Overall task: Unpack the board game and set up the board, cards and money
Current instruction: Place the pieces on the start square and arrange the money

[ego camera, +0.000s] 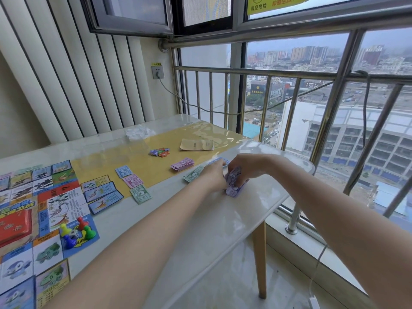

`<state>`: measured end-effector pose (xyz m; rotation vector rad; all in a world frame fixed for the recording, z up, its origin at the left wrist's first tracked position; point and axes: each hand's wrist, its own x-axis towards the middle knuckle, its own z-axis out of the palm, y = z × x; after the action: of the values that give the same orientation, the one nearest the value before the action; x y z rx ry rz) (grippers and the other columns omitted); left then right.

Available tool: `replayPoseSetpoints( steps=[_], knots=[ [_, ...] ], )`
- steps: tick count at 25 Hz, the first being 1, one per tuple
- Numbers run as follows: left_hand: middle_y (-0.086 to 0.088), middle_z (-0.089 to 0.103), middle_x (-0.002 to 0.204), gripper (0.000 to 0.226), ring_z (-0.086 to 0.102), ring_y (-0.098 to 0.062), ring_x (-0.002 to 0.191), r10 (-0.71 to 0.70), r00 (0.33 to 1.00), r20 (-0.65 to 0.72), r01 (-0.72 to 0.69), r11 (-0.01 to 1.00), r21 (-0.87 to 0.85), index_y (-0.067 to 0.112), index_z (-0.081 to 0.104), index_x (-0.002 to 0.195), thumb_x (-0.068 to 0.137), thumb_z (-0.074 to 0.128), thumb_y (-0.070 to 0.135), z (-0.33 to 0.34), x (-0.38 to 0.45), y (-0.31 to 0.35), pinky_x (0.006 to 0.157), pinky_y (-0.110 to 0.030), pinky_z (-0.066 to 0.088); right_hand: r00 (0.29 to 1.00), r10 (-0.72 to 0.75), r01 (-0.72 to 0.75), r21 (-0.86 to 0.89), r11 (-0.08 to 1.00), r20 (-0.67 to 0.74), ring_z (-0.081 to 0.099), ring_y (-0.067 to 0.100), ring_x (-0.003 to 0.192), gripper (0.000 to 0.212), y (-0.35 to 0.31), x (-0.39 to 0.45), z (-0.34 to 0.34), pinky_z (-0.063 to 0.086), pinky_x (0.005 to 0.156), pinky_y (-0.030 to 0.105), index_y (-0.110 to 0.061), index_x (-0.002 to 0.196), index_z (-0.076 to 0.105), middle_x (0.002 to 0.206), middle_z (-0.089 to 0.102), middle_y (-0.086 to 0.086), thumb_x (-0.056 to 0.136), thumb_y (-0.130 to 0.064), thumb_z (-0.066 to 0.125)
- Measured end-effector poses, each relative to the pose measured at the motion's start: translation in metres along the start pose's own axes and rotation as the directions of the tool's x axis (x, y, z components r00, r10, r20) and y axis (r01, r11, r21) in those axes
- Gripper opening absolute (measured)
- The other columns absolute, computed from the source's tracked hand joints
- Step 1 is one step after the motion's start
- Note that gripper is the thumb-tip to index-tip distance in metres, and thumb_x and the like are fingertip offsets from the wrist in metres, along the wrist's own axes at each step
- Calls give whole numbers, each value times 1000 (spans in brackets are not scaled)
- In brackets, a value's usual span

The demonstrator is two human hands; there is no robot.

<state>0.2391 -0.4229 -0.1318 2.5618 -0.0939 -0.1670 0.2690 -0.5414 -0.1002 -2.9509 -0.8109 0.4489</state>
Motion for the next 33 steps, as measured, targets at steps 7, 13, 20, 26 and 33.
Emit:
replayPoseSetpoints(
  steps=[7,13,20,26,33],
  knots=[
    [-7,57,87,11,57,-15,71,-62,997,45,76,889,-452,10,57,100,94,47,11,-26,-14,-23,63,-19,49,999,31,-14,352,936,-42,45,7,68,20,-6,-7,-9,38,55,18,-11,99,61,77,51,-4,80,-8,67],
    [-9,60,80,38,57,-18,70,-194,979,59,98,196,-976,7,50,87,98,38,41,-58,-31,-29,69,-26,48,941,120,222,845,487,-316,54,15,70,15,-36,11,-14,47,65,23,-7,77,56,74,56,6,80,7,62],
    [1,58,42,23,52,-4,31,-392,901,-187,-206,-4,-979,7,54,74,94,44,0,-93,-42,-51,36,-12,42,876,168,429,889,158,-452,55,19,73,18,-124,65,-7,50,71,32,4,105,56,91,57,15,90,4,47],
    [-3,64,62,26,59,-12,55,-367,920,-139,-136,34,-990,11,55,78,98,38,8,-126,-60,-91,57,-25,50,823,132,485,804,344,-552,47,14,68,15,-183,87,-12,34,60,25,9,88,64,72,53,11,84,0,53],
    [-8,71,64,13,69,-16,56,-360,929,-85,31,304,-952,7,60,90,95,48,6,-165,-83,-158,56,-26,56,921,-60,382,856,350,-386,46,10,53,18,-204,108,-30,36,47,15,2,96,64,65,54,4,79,-4,68]
  ],
)
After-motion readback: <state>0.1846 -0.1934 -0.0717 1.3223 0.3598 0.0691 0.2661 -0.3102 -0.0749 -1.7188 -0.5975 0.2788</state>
